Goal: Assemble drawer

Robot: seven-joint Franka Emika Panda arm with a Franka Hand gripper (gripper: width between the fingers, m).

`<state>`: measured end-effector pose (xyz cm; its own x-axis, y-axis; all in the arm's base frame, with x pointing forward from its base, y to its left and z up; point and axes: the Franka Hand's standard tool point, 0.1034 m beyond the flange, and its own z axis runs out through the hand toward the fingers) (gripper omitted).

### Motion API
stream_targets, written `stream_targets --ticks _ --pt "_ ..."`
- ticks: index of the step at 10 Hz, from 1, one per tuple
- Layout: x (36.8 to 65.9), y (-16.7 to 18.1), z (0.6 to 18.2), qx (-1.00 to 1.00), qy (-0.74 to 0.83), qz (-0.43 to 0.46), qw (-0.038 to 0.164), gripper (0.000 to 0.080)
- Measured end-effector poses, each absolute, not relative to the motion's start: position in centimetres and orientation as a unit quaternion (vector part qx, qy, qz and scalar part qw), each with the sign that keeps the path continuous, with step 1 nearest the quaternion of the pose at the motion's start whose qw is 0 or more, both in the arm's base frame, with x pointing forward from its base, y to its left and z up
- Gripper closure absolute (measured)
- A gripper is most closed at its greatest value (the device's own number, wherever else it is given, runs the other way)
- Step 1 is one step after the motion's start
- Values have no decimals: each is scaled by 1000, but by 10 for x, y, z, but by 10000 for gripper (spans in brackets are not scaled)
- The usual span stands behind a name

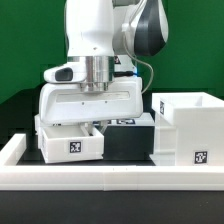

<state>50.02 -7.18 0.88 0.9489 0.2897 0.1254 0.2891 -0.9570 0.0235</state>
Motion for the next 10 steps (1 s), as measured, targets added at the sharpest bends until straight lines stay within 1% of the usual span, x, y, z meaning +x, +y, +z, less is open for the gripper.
stream_targets --ticks 1,3,4,5,7,9,10 --pt "501 -70 9 987 149 66 4 758" --pt "504 -66 10 980 177 86 19 758" --pt "504 -64 10 975 206 86 23 758" --pt "504 -64 10 969 232 83 24 758" --pt "502 -65 8 950 305 64 20 758" --pt "502 -65 8 952 300 65 19 757" --pt "502 -66 7 943 326 64 22 757"
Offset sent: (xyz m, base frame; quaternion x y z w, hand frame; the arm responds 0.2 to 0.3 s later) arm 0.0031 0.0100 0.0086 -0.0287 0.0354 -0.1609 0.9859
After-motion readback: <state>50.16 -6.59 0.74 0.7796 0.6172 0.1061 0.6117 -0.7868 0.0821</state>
